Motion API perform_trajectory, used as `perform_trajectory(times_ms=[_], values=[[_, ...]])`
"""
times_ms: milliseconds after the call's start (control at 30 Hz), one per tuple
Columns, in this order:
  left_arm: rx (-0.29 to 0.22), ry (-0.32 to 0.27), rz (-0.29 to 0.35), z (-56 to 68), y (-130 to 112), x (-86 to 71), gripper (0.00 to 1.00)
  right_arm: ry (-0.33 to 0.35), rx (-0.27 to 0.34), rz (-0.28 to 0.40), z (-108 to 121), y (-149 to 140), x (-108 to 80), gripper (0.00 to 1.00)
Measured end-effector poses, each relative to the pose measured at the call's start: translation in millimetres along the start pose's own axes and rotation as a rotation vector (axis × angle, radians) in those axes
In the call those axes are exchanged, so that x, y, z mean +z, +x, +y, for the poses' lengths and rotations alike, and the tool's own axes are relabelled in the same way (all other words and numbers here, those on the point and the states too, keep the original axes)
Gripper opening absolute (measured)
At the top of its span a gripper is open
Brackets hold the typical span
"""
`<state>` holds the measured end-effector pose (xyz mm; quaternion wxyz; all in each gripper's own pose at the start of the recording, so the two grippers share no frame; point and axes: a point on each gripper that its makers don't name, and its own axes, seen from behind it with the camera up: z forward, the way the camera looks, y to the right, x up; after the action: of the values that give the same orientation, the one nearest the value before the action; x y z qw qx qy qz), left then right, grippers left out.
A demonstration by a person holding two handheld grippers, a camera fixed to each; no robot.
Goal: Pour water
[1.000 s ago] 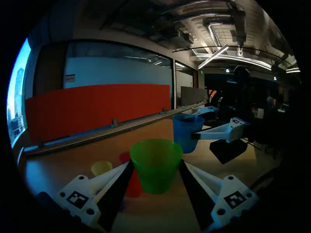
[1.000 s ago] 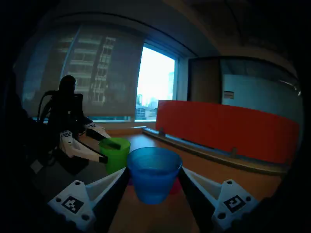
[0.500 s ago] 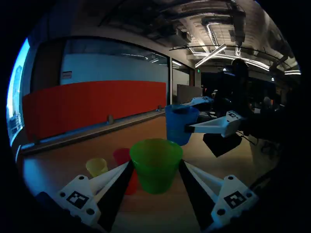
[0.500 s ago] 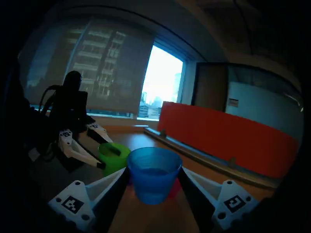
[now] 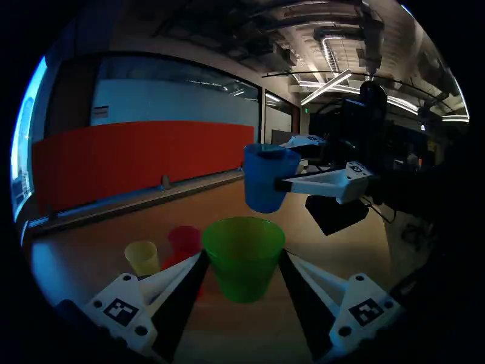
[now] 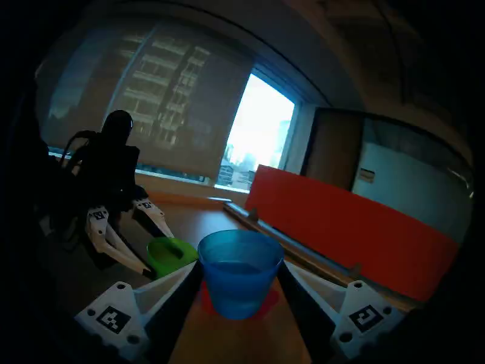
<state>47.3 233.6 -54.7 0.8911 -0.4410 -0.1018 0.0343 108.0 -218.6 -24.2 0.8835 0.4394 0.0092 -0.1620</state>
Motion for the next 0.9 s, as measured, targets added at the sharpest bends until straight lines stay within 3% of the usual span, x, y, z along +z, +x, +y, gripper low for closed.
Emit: perform_trajectory(times_ms=[900], values=[[-0.014, -0.031, -0.001, 6.6, -6, 8.9, 0.83, 0.006, -0.137, 0.004, 14, 22, 12.6, 0.89]])
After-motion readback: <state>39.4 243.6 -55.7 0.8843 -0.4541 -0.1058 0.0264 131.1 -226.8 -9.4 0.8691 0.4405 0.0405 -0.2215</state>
